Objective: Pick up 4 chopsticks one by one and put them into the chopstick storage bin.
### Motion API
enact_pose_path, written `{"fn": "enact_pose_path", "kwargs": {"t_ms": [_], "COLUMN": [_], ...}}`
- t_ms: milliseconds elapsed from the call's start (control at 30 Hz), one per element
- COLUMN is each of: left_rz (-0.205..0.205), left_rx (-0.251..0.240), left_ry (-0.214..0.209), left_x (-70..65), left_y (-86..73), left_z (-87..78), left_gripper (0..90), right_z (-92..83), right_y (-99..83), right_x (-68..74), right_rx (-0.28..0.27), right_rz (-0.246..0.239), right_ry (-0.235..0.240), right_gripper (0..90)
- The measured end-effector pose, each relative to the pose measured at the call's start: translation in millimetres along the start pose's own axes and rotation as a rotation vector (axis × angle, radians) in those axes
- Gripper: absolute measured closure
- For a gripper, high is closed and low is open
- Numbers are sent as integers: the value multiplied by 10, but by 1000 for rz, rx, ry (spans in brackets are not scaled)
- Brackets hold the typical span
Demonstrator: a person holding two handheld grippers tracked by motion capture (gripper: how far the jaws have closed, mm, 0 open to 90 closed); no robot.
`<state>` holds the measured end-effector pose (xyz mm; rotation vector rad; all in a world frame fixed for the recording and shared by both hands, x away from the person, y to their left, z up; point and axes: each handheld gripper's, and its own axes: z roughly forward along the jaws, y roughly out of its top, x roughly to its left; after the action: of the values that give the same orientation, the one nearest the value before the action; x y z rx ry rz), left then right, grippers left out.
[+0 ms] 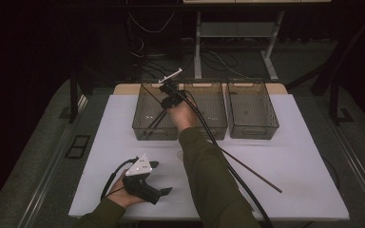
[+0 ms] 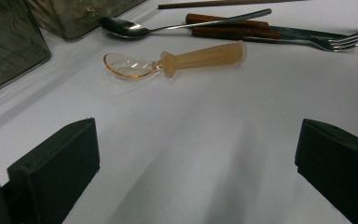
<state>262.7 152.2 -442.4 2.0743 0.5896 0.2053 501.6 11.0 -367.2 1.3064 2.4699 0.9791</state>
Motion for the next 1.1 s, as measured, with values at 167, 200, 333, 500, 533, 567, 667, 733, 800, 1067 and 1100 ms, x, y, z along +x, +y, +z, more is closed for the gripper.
{"fn": "enact_pose_path", "kwargs": {"t_ms": [167, 200, 333, 500, 533, 567, 667, 733, 800, 1067, 1100], "left_rz": [1, 2, 2, 1, 0, 1, 0, 1, 1, -12, -12], "left_rx": [2, 2, 3, 0, 0, 2, -1, -3, -9, -8, -7], "left_ry": [-1, -1, 0, 0, 1, 1, 1, 4, 4, 12, 11], "left_x": [-4, -4, -2, -2, 0, 2, 1, 5, 11, 26, 26], "left_y": [-1, -1, -2, -5, -6, -7, -7, -6, -6, -18, -18], "left_z": [-2, -1, -1, -2, -3, -5, -10, -15, -19, -36, -35], "left_gripper": [0, 0, 0, 0, 0, 0, 0, 0, 0, 0, 0], "right_z": [4, -7, -75, -191, -219, -253, -367, -454, -542, -791, -811], "right_y": [-9, -12, -15, -38, -51, -67, -119, -161, -205, -413, -441], "right_x": [-13, -16, -33, -39, -38, -40, -62, -78, -100, -200, -216], "right_rx": [-1, -6, -18, -46, -51, -53, -74, -91, -102, -109, -107], "right_rz": [2, 4, -6, -26, -35, -45, -71, -87, -105, -144, -152], "right_ry": [-7, -12, -7, 18, 26, 29, 50, 53, 54, 83, 88], "right_gripper": [697, 679, 641, 583, 573, 556, 518, 501, 478, 362, 357]}}
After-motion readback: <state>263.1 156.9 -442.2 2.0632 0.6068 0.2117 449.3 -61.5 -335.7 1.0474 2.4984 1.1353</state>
